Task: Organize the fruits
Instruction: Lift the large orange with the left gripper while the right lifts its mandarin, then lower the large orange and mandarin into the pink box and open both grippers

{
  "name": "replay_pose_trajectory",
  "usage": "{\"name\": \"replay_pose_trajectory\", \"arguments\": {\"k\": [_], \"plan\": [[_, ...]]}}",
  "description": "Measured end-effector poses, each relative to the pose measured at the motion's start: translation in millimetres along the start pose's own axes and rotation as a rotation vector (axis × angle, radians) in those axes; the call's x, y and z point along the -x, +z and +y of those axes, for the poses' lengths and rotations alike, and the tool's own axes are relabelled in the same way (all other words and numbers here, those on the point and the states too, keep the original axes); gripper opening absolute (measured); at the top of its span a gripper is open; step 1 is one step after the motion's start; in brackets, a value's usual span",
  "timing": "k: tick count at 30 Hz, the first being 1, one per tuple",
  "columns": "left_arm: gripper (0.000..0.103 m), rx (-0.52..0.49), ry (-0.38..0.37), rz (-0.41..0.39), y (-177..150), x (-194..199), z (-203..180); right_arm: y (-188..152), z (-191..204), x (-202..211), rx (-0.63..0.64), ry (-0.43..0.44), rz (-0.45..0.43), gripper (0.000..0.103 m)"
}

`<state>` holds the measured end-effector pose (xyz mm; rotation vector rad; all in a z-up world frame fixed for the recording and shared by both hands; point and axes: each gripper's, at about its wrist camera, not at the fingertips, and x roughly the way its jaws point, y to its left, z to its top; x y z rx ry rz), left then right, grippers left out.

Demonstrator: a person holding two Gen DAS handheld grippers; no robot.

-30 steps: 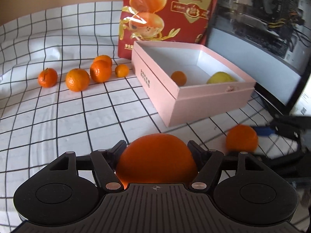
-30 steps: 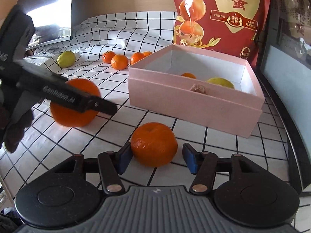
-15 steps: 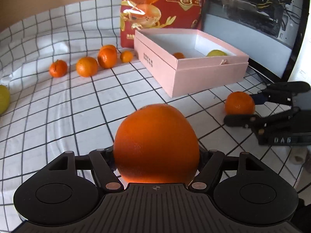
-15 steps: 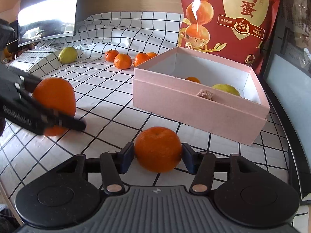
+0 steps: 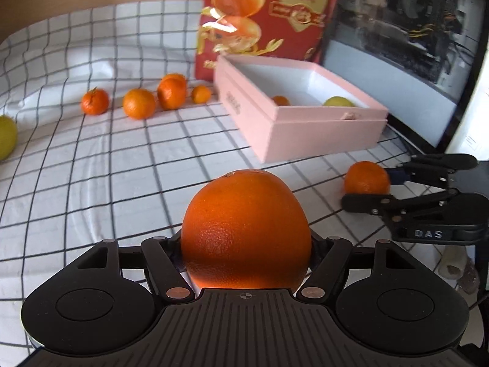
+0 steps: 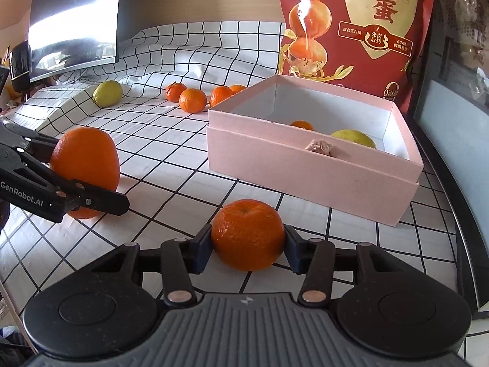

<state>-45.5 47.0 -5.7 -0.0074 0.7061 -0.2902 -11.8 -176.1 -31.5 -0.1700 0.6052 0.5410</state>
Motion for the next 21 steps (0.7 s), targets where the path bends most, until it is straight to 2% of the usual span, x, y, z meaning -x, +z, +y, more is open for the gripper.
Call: {"name": "replay_pose_trajectory", "arguments": {"k": [3, 6, 9, 11, 13, 15, 17, 19, 21], "plan": [[0.075, -0.009, -0.037, -0.049, 5.5, 7.8, -11.3, 0.3, 0.2, 4.1, 0.005, -0.003, -0.015, 0.047], [0.075, -0.009, -0.088, -0.126, 28.2, 21.6, -20.0, 8.3, -3.5, 16.4, -0.009, 0.0, -0.043, 0.046], [0.075, -0.017, -0.105, -0.243, 72.5, 38.1, -30.5, 39.8, -19.3, 42.8, -0.049, -0.014, -0.137, 0.046], [0.076, -0.01, -0.131, -0.304, 112.7, 39.2, -34.3, 71.5, -29.3, 61.1, -0.054, -0.068, -0.221, 0.046], [0.076, 0.007, -0.121, -0.328, 147.6, 27.0, -36.6, 99.8, -34.9, 66.4, -0.028, -0.122, -0.253, 0.046], [0.076, 0.045, -0.136, -0.3, 180.0, -2.5, -30.5, 123.9, -40.4, 56.7, -0.012, -0.197, -0.238, 0.046], [0.076, 0.147, -0.182, -0.214, 202.4, -46.5, -15.1, 136.7, -47.0, 34.8, -0.008, -0.245, -0.175, 0.046], [0.076, 0.221, -0.194, -0.111, 212.7, -87.3, -4.1, 139.1, -55.1, 13.1, -0.022, -0.264, -0.11, 0.046], [0.075, 0.245, -0.164, -0.064, 215.4, -115.9, 1.1, 136.8, -65.1, -6.2, -0.055, -0.257, -0.06, 0.046]]}}
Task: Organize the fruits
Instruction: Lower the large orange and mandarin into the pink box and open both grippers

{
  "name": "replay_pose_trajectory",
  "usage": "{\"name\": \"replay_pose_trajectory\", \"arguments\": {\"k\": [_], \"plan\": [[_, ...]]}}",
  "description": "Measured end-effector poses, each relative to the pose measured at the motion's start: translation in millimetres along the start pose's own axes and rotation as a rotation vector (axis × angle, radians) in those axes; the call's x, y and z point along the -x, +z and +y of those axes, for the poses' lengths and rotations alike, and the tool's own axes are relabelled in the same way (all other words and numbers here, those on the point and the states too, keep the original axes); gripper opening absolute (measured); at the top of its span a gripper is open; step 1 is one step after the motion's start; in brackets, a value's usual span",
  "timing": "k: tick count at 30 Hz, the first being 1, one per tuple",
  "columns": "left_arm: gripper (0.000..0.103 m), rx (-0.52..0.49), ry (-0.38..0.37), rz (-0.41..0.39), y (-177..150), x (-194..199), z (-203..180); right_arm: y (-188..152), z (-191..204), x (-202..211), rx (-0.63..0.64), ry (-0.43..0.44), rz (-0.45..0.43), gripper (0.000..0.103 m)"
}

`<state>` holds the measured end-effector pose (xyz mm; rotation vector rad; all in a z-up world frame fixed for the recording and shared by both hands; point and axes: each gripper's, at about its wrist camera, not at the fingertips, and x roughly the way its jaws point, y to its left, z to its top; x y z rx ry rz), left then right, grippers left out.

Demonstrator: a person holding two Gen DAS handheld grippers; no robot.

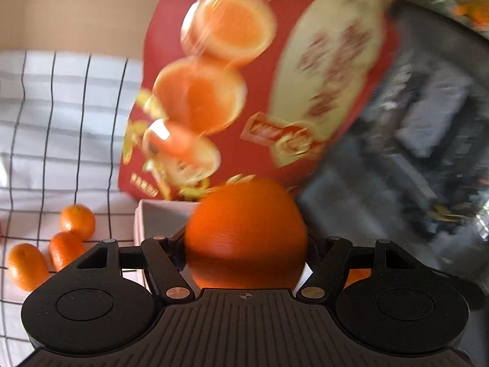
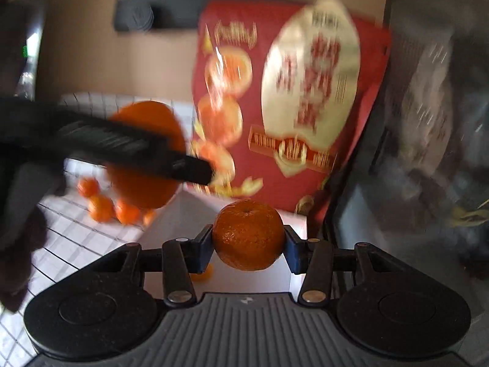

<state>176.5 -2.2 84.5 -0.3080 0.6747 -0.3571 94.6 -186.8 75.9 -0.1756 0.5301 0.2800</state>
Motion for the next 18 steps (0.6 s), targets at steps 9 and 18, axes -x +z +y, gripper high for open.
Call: {"name": "replay_pose_trajectory", "arguments": {"k": [9, 18], "plan": [[0.067, -0.022, -0.053, -0.081, 1.2, 7.4, 11.9, -17.4, -11.5, -78.8, -0.053, 0.006, 0.179, 0.047], [0.067, 0.077, 0.095, -0.278, -72.9, 104.8, 76.9, -0.4, -18.8, -45.8, -0.167, 0.123, 0.074, 0.062]]}}
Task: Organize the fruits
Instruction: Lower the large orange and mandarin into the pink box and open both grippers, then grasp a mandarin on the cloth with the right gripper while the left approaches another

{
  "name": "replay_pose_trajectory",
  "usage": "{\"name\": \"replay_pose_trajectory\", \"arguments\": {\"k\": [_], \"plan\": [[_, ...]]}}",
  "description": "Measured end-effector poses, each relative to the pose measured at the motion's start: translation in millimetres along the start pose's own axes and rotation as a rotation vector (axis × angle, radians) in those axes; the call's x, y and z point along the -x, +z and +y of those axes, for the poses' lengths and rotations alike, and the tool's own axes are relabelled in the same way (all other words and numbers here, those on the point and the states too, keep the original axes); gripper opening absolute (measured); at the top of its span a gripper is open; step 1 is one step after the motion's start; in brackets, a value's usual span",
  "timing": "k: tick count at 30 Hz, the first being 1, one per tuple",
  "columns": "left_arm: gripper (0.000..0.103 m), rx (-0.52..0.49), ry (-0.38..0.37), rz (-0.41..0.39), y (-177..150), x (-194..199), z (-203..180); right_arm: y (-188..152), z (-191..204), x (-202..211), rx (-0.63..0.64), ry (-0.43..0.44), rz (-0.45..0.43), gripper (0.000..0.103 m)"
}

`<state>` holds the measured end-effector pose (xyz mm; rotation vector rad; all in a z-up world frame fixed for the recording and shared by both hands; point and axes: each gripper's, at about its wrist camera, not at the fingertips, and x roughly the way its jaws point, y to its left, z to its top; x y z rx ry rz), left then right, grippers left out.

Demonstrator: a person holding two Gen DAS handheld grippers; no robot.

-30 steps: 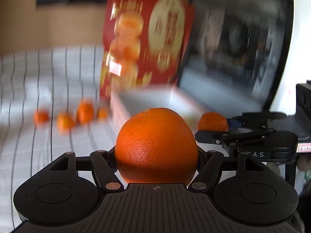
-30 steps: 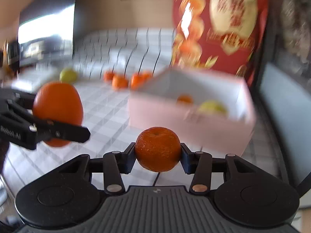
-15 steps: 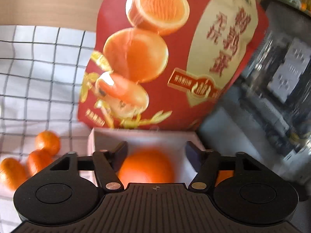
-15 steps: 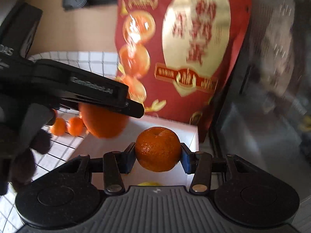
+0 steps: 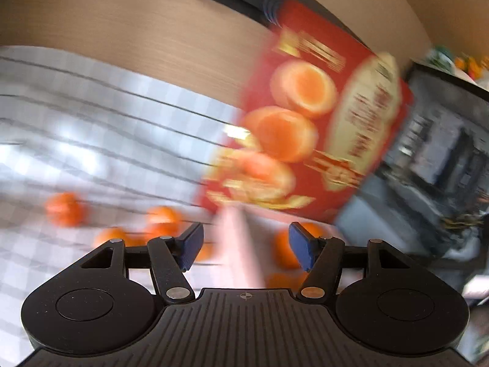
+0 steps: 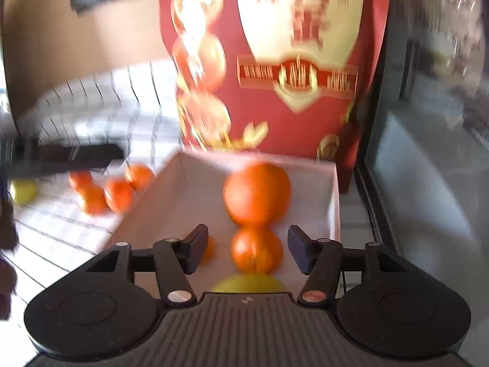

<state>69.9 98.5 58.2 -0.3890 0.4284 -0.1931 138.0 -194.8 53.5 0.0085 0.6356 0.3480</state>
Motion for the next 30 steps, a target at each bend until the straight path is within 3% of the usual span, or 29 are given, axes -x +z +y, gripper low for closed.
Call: {"name": "replay_pose_trajectory", "arguments": {"k": [3, 7, 8, 12, 17, 21, 27, 30], "plan": [[0.067, 0.028, 0.192, -0.092, -12.4, 32.3, 44.6, 11.5, 15.7, 15.9, -0.009, 0.018, -0.044, 0.064], [0.067, 0.006, 0.367, -0.266, -23.4, 61.8, 88.4, 24.2, 63.4, 12.8, 0.022, 0.063, -0.046, 0.065], [0.067, 0.03, 0.379, -0.299, -27.2, 66.3, 99.8, 26.3, 78.5, 6.3, 0.035, 0.069, -0.038, 0.065], [0.067, 0.174, 0.334, -0.269, -22.5, 64.7, 122.7, 29.6, 139.6, -35.2, 0.082, 0.111, 0.028, 0.064], [0.067, 0.078, 0.331, -0.225, -21.3, 48.7, 104.5, 25.3, 182.5, -90.4, 0.103, 0.074, 0.054, 0.064], [0.067, 0.005, 0.377, -0.248, -25.8, 46.8, 94.7, 13.9, 197.1, -105.0, 0.119, 0.131, 0.003, 0.058], [0.067, 0.084, 0.436, -0.312, -26.0, 59.3, 113.4, 2.2, 212.1, -124.2, 0.208, 0.075, 0.016, 0.056], [0.067, 0.111, 0.457, -0.315, -24.6, 59.2, 119.7, -0.2, 215.4, -121.8, 0.246, 0.105, 0.048, 0.053]]}}
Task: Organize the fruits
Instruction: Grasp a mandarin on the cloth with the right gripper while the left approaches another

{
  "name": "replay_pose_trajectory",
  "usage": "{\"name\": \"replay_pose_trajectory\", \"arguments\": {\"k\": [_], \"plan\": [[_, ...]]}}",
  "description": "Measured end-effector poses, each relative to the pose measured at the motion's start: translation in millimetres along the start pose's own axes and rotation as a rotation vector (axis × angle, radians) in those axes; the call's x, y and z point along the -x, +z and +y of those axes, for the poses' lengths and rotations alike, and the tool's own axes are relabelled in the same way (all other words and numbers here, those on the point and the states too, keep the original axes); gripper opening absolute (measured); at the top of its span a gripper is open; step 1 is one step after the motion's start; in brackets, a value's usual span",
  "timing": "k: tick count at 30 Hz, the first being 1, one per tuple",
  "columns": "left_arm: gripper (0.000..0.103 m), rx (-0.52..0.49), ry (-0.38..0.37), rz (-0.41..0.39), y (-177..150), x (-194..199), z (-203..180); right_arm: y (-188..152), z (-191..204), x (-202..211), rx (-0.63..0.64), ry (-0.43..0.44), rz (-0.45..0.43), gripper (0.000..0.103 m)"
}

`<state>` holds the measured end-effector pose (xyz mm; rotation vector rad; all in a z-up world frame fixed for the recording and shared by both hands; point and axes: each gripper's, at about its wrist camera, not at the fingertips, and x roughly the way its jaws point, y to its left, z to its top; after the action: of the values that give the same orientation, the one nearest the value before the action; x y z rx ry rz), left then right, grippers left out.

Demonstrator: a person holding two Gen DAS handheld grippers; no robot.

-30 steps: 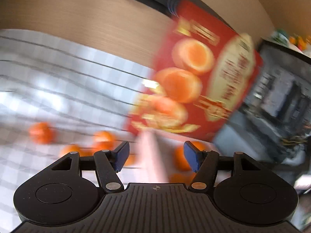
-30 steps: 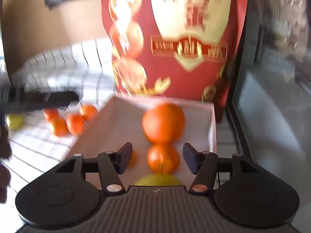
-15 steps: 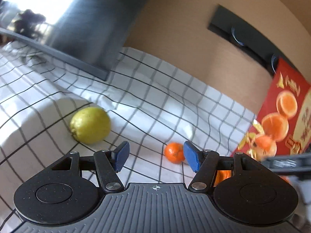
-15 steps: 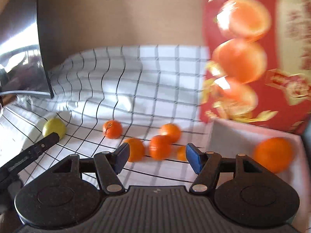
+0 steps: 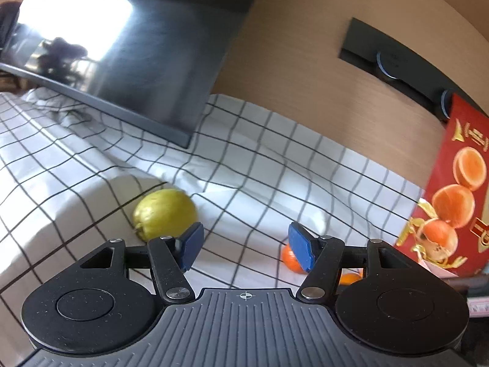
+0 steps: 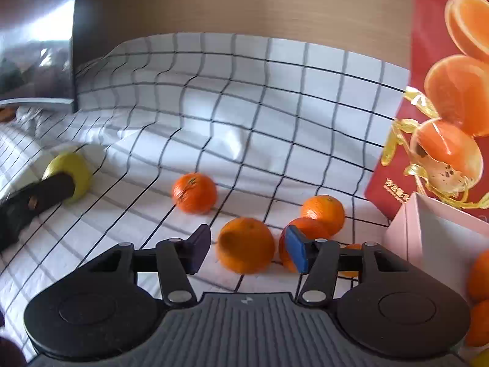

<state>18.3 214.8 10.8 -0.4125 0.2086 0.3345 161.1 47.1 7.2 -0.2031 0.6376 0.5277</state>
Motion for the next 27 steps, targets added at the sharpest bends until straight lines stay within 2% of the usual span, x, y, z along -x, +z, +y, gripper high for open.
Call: {"name": "replay_pose_trajectory", "arguments": {"k": [2, 4, 6, 7, 10, 15, 16, 17, 18, 19, 21, 24, 27], "plan": [[0.067, -0.018, 0.008, 0.0, -1.0, -1.1, -2.0, -1.0, 3.3, -3.1, 0.008, 0.004, 0.022, 0.053], [0.067, -0.034, -0.002, 0.006, -2.2, -1.2, -2.5, -3.1, 9.8, -6.5, 0.042, -0.041, 0.014, 0.052], [0.067, -0.029, -0.013, 0.02, -3.1, -2.8, -1.3, -6.2, 15.0, -7.7, 0.077, -0.099, 0.011, 0.041], [0.067, -0.022, -0.022, 0.027, -3.0, -3.2, 0.0, -7.4, 15.3, -5.9, 0.086, -0.099, 0.015, 0.041], [0.067, -0.008, -0.042, 0.037, -2.9, -3.1, 1.5, -14.0, 11.9, 12.8, 0.075, -0.054, 0.019, 0.04], [0.066, -0.035, -0.152, 0.108, -9.4, -8.4, -9.4, -50.8, -10.3, 81.9, 0.004, 0.138, 0.028, 0.038], [0.066, -0.048, -0.183, 0.132, -11.5, -11.1, -13.8, -61.7, -15.9, 96.9, -0.006, 0.173, 0.034, 0.035], [0.066, -0.064, -0.217, 0.16, -13.8, -14.3, -19.8, -75.7, -22.3, 114.1, -0.011, 0.201, 0.034, 0.023], [0.066, -0.079, -0.243, 0.18, -15.7, -16.6, -25.9, -86.8, -26.9, 128.7, -0.011, 0.211, 0.019, 0.021], [0.066, -0.1, -0.266, 0.197, -17.6, -18.4, -32.8, -96.6, -31.5, 143.3, -0.005, 0.211, 0.008, 0.014], [0.066, -0.145, -0.288, 0.215, -22.2, -19.5, -49.4, -114.5, -40.5, 167.4, 0.017, 0.19, -0.007, 0.013], [0.066, -0.166, -0.316, 0.233, -26.8, -21.5, -73.3, -132.5, -53.0, 182.5, 0.038, 0.152, -0.019, 0.013], [0.066, -0.174, -0.306, 0.236, -27.6, -25.8, -92.3, -140.7, -58.3, 185.7, 0.031, 0.177, -0.037, 0.014]]}}
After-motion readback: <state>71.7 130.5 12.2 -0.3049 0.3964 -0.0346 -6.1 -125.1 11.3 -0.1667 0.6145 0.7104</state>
